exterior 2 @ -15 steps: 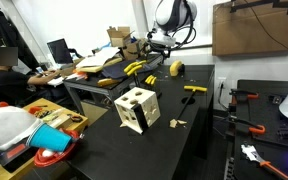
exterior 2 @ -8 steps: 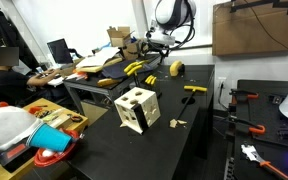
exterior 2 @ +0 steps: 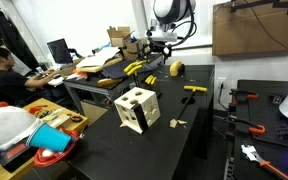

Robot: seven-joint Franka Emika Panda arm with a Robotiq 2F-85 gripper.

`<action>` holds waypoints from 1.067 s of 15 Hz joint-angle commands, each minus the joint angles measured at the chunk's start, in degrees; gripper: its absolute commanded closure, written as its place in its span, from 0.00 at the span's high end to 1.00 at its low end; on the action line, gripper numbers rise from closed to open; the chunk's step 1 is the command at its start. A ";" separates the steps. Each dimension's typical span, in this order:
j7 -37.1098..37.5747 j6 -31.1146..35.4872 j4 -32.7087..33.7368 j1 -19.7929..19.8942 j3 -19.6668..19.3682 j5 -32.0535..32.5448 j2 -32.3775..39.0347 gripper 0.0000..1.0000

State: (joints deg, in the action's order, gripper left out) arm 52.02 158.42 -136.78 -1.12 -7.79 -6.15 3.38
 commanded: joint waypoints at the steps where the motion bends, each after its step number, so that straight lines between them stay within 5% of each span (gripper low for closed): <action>1: 4.14 -3.34 2.30 1.58 0.17 4.08 0.70 1.00; 11: 5.13 -4.55 11.20 1.76 -1.72 5.24 9.08 1.00; 16: 2.37 -8.35 9.00 1.14 -1.32 5.19 5.66 1.00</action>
State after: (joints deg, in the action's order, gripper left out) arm 54.29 155.01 -126.66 0.93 -8.65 -2.58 12.61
